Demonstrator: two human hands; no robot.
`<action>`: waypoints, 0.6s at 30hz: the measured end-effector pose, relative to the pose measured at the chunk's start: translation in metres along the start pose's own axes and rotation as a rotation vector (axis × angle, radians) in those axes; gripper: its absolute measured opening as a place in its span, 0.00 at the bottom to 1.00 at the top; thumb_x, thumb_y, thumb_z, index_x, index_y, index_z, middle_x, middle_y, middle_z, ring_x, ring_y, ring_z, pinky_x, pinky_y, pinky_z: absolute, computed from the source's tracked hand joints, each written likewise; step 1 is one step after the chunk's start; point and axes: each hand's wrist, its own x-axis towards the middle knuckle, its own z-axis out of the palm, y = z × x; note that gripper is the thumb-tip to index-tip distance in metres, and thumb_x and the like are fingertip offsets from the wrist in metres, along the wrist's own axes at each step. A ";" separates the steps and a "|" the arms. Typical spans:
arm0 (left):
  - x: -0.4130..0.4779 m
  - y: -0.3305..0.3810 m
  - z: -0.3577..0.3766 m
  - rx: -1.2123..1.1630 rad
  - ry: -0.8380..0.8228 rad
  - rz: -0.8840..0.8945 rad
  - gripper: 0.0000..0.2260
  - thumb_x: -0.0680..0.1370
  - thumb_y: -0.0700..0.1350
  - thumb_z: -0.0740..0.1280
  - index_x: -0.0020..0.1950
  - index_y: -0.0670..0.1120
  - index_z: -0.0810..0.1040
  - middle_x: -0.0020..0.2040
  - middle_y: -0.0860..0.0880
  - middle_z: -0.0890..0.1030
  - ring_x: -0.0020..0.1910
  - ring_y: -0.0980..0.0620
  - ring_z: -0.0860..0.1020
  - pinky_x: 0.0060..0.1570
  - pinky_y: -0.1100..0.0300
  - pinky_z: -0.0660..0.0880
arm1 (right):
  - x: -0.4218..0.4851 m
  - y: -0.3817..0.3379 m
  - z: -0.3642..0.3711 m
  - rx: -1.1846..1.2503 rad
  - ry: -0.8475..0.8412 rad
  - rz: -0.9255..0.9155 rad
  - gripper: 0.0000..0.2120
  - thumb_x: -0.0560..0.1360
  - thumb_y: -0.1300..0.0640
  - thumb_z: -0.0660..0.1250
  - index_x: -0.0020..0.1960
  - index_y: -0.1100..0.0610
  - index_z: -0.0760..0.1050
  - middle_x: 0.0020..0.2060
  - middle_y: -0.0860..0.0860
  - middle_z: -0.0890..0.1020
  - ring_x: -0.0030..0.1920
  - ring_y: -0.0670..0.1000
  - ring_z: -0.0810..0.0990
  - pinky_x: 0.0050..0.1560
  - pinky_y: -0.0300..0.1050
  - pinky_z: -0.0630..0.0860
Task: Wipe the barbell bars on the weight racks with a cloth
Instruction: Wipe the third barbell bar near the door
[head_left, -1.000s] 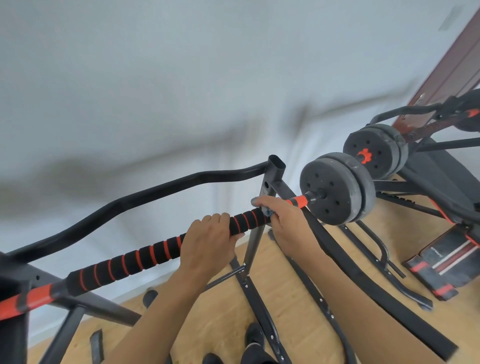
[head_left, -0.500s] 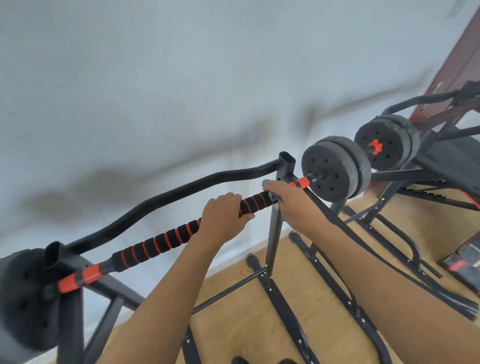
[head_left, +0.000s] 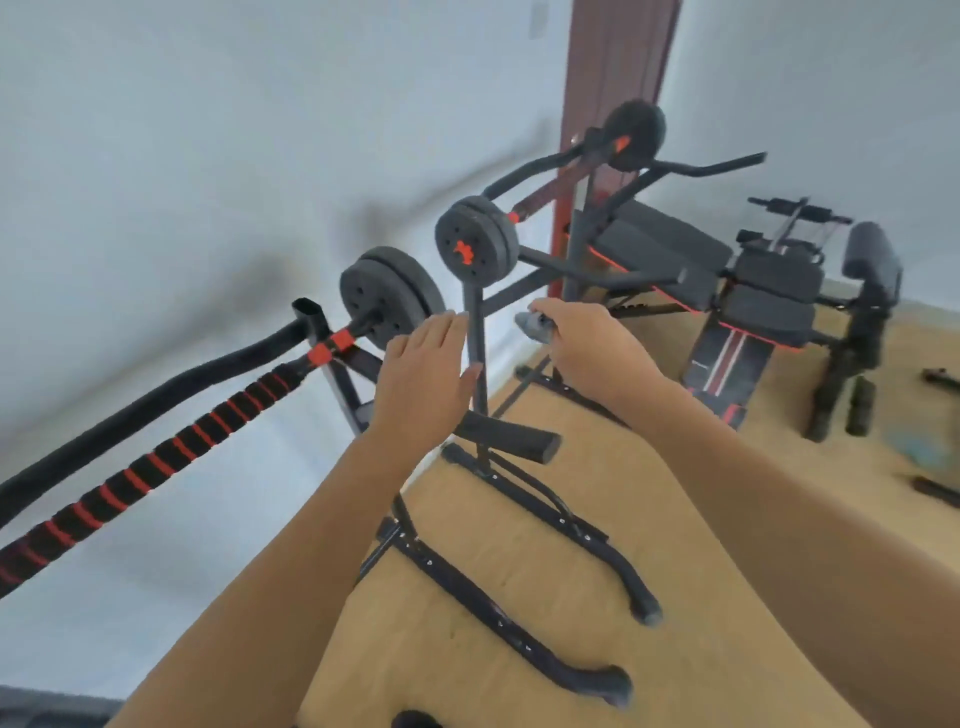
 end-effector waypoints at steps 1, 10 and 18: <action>0.007 0.031 0.003 -0.007 0.020 0.028 0.26 0.85 0.55 0.63 0.80 0.45 0.65 0.78 0.47 0.71 0.76 0.45 0.70 0.72 0.45 0.68 | -0.020 0.027 -0.016 -0.040 0.011 0.066 0.17 0.81 0.64 0.58 0.67 0.52 0.72 0.50 0.53 0.81 0.48 0.58 0.80 0.45 0.52 0.80; 0.050 0.249 0.045 -0.133 -0.113 0.251 0.32 0.83 0.54 0.64 0.83 0.45 0.58 0.83 0.45 0.61 0.82 0.44 0.58 0.77 0.44 0.61 | -0.139 0.209 -0.106 -0.209 0.170 0.393 0.12 0.81 0.56 0.56 0.59 0.51 0.75 0.47 0.54 0.82 0.44 0.60 0.81 0.46 0.55 0.81; 0.129 0.338 0.122 -0.388 -0.232 0.301 0.35 0.83 0.52 0.66 0.85 0.45 0.52 0.85 0.46 0.56 0.83 0.45 0.55 0.78 0.47 0.57 | -0.100 0.315 -0.134 -0.044 0.179 0.476 0.08 0.81 0.54 0.62 0.51 0.53 0.79 0.41 0.52 0.82 0.43 0.54 0.80 0.41 0.48 0.76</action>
